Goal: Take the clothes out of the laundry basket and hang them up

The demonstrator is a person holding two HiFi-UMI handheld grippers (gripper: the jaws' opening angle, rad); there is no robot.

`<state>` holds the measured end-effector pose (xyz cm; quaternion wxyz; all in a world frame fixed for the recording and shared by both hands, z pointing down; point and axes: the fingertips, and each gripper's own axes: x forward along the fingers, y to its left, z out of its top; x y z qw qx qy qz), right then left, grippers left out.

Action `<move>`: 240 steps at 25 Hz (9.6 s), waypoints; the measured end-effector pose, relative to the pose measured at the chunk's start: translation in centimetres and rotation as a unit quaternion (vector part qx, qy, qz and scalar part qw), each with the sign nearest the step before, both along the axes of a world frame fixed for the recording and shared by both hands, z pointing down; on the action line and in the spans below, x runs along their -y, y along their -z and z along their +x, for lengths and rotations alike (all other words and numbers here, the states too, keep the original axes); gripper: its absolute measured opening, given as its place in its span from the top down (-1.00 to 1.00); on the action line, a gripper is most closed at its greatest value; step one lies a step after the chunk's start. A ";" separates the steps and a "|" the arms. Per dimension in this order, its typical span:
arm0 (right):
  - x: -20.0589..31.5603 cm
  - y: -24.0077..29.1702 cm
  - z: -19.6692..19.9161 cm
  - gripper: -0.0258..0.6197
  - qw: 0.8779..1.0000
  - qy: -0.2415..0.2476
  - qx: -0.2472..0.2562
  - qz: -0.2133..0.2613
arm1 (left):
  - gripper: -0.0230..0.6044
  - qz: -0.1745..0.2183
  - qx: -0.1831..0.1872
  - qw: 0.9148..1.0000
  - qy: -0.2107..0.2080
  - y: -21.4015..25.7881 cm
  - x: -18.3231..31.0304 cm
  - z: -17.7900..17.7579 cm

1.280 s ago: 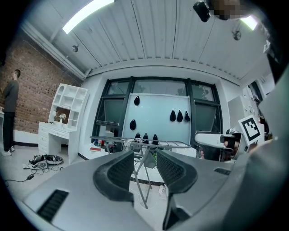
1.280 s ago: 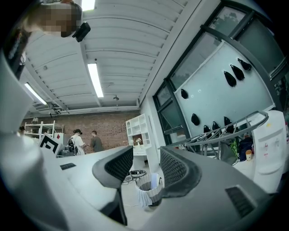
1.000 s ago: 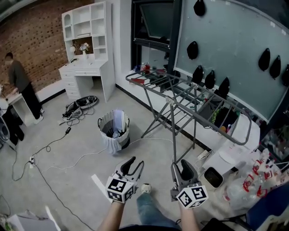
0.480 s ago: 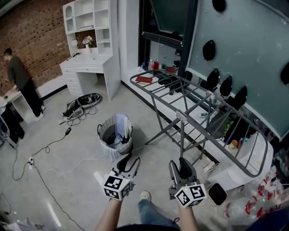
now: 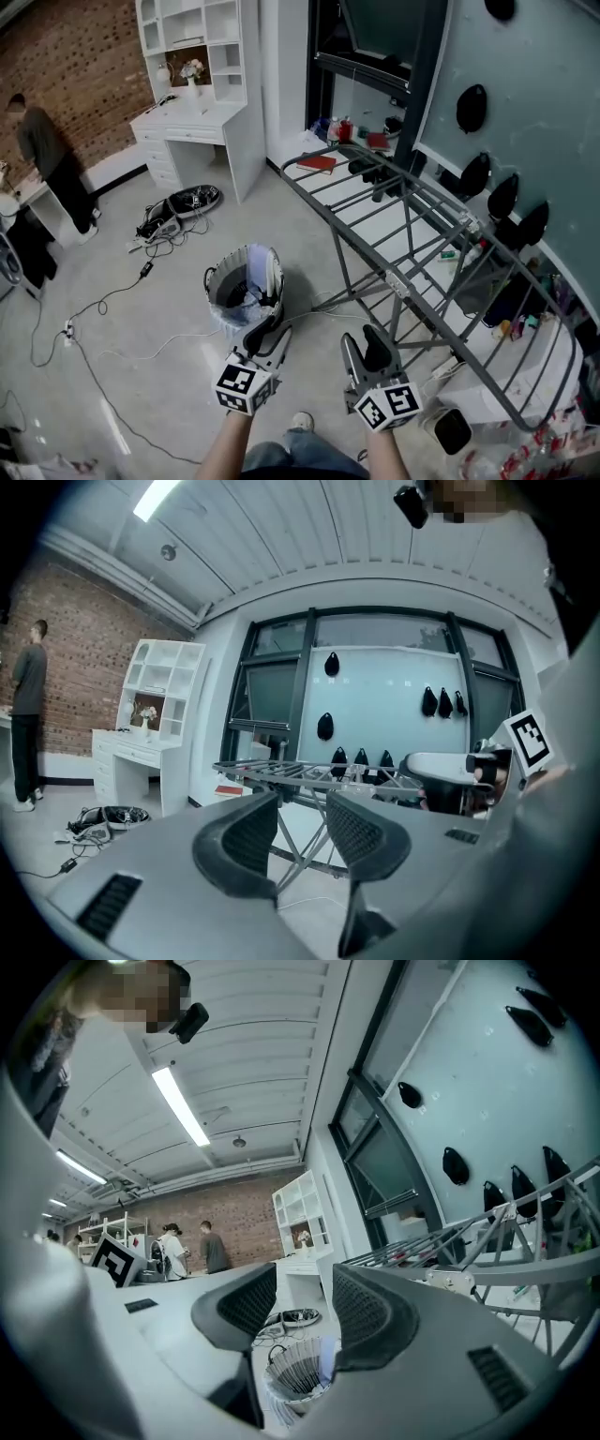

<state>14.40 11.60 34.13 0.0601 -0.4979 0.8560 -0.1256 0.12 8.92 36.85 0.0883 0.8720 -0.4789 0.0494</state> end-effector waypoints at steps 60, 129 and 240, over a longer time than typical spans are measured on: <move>29.6 -4.2 -14.4 0.39 0.996 0.086 -0.024 -0.030 | 0.42 -0.022 -0.012 0.996 0.089 -3.5 27.1 -14.6; 60.8 -59.3 -31.6 0.79 0.905 0.208 -0.272 -0.251 | 0.42 -0.201 -0.012 0.977 0.072 -49.3 56.0 -25.9; 5.4 5.5 10.7 0.81 0.948 -0.285 -0.127 0.068 | 0.82 0.062 -0.031 0.948 -0.311 4.3 15.4 13.7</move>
